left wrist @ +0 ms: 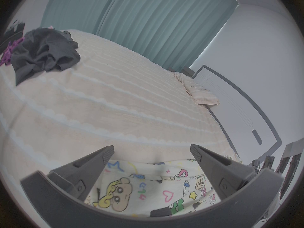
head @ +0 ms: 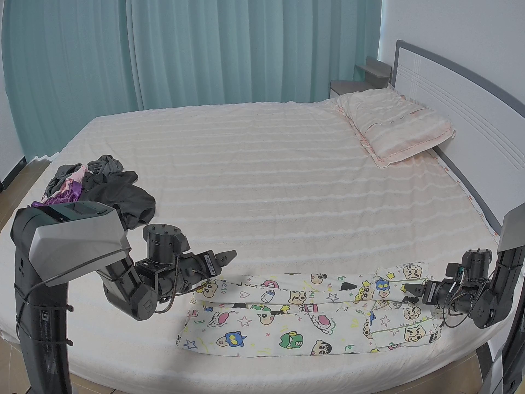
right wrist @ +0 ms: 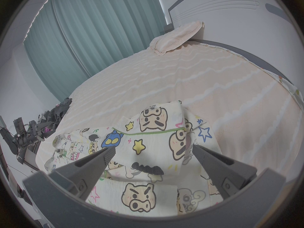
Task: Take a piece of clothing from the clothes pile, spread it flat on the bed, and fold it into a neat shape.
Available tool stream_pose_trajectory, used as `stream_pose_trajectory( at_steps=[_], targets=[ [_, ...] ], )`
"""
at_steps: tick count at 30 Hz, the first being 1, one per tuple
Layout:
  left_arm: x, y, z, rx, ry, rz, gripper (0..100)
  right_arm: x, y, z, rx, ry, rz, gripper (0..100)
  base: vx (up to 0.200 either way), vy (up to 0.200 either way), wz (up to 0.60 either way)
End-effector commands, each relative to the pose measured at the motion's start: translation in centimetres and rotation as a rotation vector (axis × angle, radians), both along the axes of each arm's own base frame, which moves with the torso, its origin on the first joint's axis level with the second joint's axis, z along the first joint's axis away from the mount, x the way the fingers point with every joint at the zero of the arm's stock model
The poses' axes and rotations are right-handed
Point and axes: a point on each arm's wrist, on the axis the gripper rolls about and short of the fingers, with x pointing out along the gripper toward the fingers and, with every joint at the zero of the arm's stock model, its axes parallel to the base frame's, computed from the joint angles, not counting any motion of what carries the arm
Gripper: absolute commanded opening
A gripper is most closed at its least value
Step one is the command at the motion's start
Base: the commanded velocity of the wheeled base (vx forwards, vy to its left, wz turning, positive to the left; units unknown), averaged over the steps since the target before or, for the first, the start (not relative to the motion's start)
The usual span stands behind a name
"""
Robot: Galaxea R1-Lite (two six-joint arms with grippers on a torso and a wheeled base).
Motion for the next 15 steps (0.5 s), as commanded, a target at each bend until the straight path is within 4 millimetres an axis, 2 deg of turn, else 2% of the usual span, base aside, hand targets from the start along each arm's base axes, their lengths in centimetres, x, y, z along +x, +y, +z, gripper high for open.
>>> stream_pose_trajectory(
  at_steps=[1,12,15],
  targets=[
    [1.1,-0.7,-1.4,-0.014,0.019,-0.011,100,0.1,0.1,0.0,0.003,-0.002,0.004,100,0.0,0.0,0.0],
    [0.4,-0.5,-2.2,-0.013,0.06,-0.036,100,0.1,0.1,0.0,0.004,-0.002,0.004,100,0.0,0.0,0.0],
    [-1.2,-0.4,-2.0,-0.023,0.097,-0.086,100,0.1,0.1,-0.1,0.006,-0.001,0.005,100,0.0,0.0,0.0]
  ],
)
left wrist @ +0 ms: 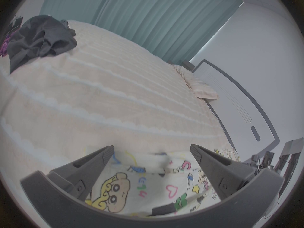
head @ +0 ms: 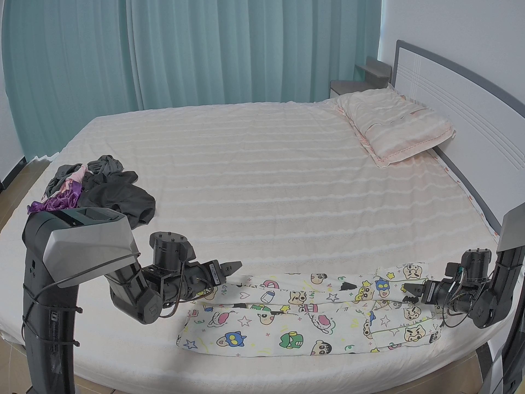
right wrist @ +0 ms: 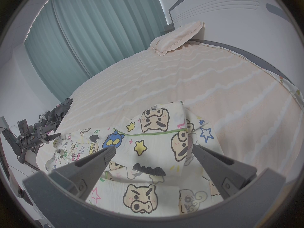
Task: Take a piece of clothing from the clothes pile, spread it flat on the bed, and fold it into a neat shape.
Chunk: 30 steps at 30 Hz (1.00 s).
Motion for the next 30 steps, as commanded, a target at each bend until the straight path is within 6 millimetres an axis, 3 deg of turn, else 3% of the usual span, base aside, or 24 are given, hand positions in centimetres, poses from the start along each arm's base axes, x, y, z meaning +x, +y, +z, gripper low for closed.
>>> stream_pose_trajectory(
  at_steps=[1,7,20,30],
  targets=[
    [-2.0,-0.1,0.1,-0.008,0.039,-0.055,100,0.0,0.0,-0.1,0.002,0.003,0.001,100,0.0,0.0,0.0],
    [-4.2,0.2,-1.1,0.045,0.09,-0.125,100,0.0,0.0,0.0,0.002,-0.008,0.001,100,0.0,0.0,0.0],
    [-7.9,1.3,-2.3,0.16,0.024,-0.284,100,0.1,0.0,-0.3,0.0,-0.003,0.0,100,0.0,0.0,0.0],
    [-9.6,2.1,-2.5,0.295,-0.036,-0.394,100,0.1,-0.4,-0.7,-0.018,0.017,-0.037,100,0.0,0.0,0.0]
  ],
)
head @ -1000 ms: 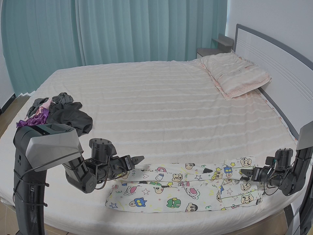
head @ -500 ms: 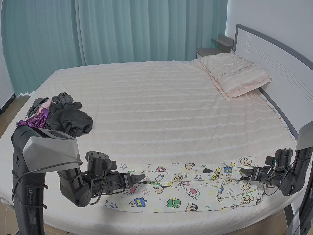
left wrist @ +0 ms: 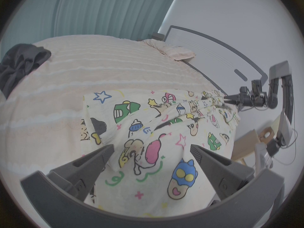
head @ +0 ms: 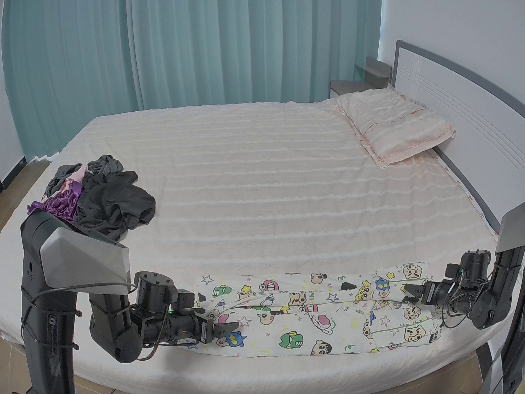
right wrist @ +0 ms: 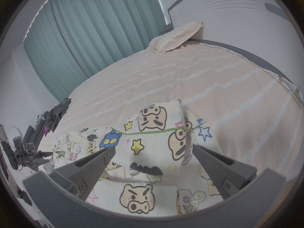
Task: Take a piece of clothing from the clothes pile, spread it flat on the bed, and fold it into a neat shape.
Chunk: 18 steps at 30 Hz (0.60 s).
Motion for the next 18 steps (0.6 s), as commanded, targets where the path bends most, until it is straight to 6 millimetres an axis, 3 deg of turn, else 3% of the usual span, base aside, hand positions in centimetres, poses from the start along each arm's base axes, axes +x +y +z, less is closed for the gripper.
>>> stream_pose_trajectory(
  at_steps=[1,11,18],
  targets=[
    [-1.0,0.5,-0.2,0.033,-0.003,-0.026,100,0.2,-0.3,-0.4,-0.008,0.01,-0.021,100,0.0,0.0,0.0],
    [-2.8,1.2,1.2,0.058,-0.131,-0.079,100,-0.2,-0.7,1.1,-0.021,-0.03,-0.039,100,0.0,0.0,0.0],
    [-1.9,1.3,3.1,-0.006,-0.215,-0.029,100,0.0,-1.2,1.9,-0.044,-0.059,-0.08,100,0.0,0.0,0.0]
  ],
)
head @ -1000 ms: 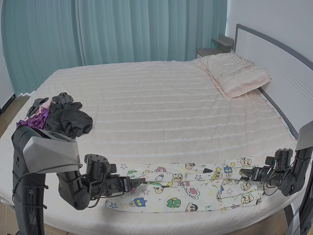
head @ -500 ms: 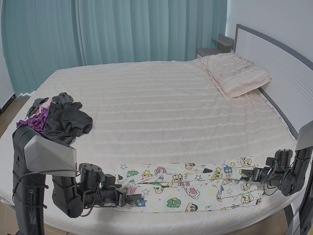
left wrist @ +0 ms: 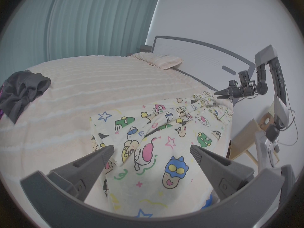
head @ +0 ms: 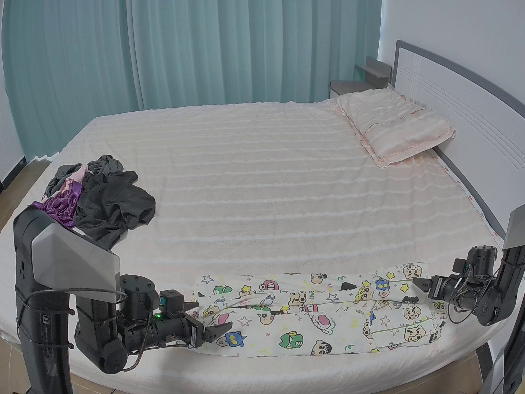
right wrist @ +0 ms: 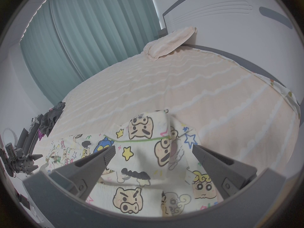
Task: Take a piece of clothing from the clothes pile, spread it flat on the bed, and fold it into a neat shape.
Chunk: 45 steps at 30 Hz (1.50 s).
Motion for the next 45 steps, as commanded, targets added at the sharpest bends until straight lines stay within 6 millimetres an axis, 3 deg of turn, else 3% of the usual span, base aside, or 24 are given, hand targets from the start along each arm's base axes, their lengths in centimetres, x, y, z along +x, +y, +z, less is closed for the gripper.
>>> stream_pose_trajectory(
  at_steps=[1,4,8,14,19,29,38,45],
  targets=[
    [0.9,-0.2,1.6,-0.066,-0.044,0.045,100,0.1,-0.4,0.8,-0.012,-0.035,-0.02,100,0.0,0.0,0.0],
    [2.0,-0.8,2.6,-0.143,-0.061,0.101,100,0.1,-0.4,0.8,-0.013,-0.035,-0.021,100,0.0,0.0,0.0],
    [4.5,-3.2,3.5,-0.216,-0.095,0.24,100,0.2,-0.3,0.8,-0.013,-0.035,-0.02,100,0.0,0.0,0.0],
    [5.6,-8.2,2.5,-0.316,0.032,0.282,100,0.2,-0.1,0.7,-0.011,-0.031,-0.009,100,0.0,0.0,0.0],
    [6.1,-10.8,1.1,-0.359,0.132,0.278,100,0.2,0.0,0.6,-0.011,-0.029,-0.008,100,0.0,0.0,0.0],
    [6.7,-11.2,-1.0,-0.394,0.223,0.259,100,0.2,0.5,0.5,-0.008,-0.026,0.013,100,0.0,0.0,0.0],
    [6.4,-11.0,-1.4,-0.395,0.305,0.2,100,0.3,0.7,0.1,-0.006,-0.017,0.021,100,0.0,0.0,0.0],
    [4.8,-10.2,0.0,-0.366,0.414,0.13,100,0.3,0.7,0.1,-0.006,-0.017,0.021,100,0.0,0.0,0.0]
  ],
)
